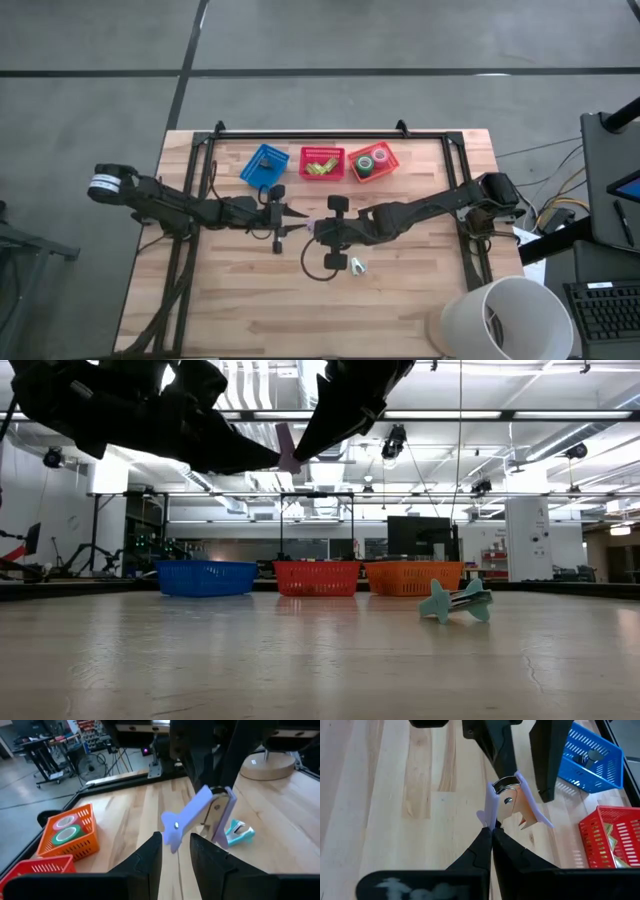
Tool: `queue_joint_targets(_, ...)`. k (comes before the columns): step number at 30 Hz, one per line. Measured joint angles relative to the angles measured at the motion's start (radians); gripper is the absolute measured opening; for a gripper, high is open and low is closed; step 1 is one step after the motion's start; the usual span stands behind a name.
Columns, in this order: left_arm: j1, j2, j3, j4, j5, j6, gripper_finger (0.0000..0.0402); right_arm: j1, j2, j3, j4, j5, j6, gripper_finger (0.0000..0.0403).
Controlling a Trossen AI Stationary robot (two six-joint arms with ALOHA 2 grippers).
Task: Pick and place Stapler, Stapler remover, tape
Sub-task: Put the purple staple remover into the blue bin
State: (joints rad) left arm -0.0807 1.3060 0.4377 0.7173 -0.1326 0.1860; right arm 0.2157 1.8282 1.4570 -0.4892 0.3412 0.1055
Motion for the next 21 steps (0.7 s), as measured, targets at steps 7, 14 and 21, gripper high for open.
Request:
queue_joint_targets(7, -0.001, 0.012, 0.0, -0.011, -0.012, -0.001, 0.0099, -0.001, 0.0, 0.0, 0.006, 0.0, 0.0, 0.0008)
queue_joint_targets(14, -0.001, 0.012, 0.0, -0.008, -0.026, -0.002, 0.0062, -0.001, 0.0, 0.0, 0.006, 0.001, 0.0, 0.0008)
queue_joint_targets(21, -0.001, 0.012, 0.0, 0.002, -0.026, -0.008, 0.0016, -0.001, 0.0, 0.0, 0.007, 0.002, 0.015, 0.0008)
